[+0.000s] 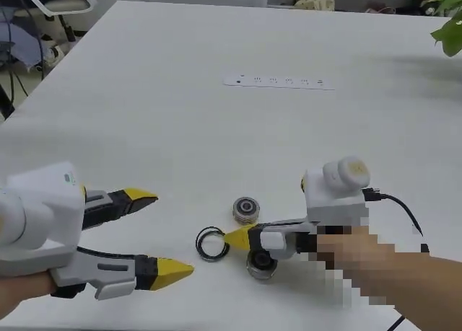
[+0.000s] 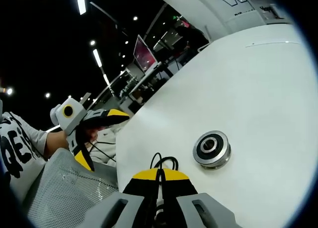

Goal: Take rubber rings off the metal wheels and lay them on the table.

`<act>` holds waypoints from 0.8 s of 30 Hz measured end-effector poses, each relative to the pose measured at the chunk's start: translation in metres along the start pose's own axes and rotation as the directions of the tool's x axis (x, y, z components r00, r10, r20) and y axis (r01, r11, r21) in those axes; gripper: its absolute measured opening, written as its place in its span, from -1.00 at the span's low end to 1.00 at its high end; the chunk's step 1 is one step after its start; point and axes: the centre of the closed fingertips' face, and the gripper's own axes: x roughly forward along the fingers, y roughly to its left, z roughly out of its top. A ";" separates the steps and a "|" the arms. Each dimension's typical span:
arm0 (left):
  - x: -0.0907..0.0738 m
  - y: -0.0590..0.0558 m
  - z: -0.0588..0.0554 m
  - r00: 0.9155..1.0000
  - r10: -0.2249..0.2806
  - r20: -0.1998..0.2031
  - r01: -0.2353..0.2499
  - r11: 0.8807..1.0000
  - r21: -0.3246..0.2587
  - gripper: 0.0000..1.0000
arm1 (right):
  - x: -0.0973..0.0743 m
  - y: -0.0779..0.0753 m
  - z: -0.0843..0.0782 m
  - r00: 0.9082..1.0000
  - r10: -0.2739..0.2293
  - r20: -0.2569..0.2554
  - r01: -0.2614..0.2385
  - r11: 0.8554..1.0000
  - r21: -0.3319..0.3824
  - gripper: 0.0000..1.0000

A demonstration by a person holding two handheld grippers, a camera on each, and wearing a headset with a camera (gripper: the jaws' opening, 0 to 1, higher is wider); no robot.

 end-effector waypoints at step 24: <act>0.001 0.001 -0.002 1.000 -0.003 -0.008 0.003 1.000 -0.008 0.32 | -0.002 -0.007 -0.003 0.999 -0.030 -0.014 0.030 0.999 -0.018 -0.97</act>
